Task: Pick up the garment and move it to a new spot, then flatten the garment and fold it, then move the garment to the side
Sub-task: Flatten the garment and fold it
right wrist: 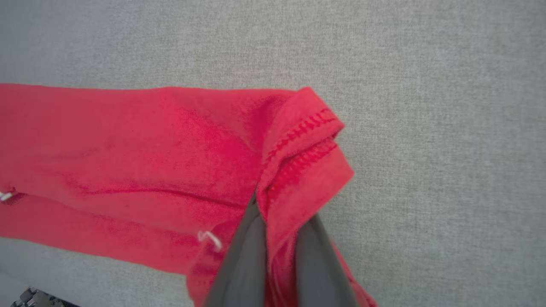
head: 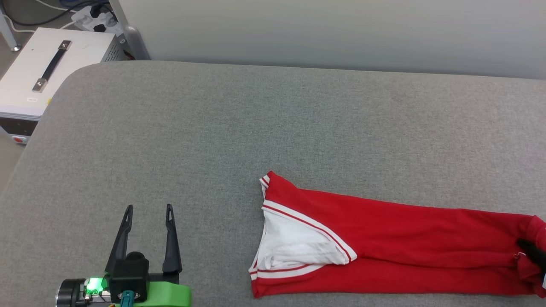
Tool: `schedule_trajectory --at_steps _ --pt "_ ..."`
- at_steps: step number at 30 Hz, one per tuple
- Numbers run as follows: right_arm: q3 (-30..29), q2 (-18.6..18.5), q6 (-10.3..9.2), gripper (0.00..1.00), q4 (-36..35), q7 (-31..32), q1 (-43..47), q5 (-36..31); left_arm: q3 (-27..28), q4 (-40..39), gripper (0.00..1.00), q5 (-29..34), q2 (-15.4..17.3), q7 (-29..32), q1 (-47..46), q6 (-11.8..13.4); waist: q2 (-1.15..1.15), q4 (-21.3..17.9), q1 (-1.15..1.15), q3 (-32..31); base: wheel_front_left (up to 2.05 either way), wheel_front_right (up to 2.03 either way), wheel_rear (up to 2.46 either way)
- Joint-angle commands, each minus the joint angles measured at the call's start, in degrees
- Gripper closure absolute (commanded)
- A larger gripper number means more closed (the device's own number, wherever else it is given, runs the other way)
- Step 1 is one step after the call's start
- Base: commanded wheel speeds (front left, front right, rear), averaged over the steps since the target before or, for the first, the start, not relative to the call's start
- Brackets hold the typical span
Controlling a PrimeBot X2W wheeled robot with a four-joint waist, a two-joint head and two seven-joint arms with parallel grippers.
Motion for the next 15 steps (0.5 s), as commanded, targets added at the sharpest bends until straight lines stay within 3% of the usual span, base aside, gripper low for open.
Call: schedule_trajectory --at_steps 1,7,15 --pt "-0.54 -0.21 -0.05 1.0 -1.48 0.37 0.97 0.69 0.09 0.13 0.0 -0.1 0.45 -0.34 0.99 -0.56 0.0 -0.38 0.0 -0.44 0.0 0.0 0.0" --pt "-1.79 -0.57 -0.05 1.0 -12.38 3.03 3.13 1.24 0.18 0.3 0.0 0.14 0.32 -0.34 1.02 -1.24 0.0 -1.09 0.0 -0.59 0.0 0.0 0.0" --pt "-3.09 3.83 -0.05 1.0 -24.79 7.82 4.21 2.0 -1.17 0.99 0.0 0.74 -0.61 -0.34 -1.16 -1.69 0.0 0.89 0.0 0.81 0.0 0.0 0.0"
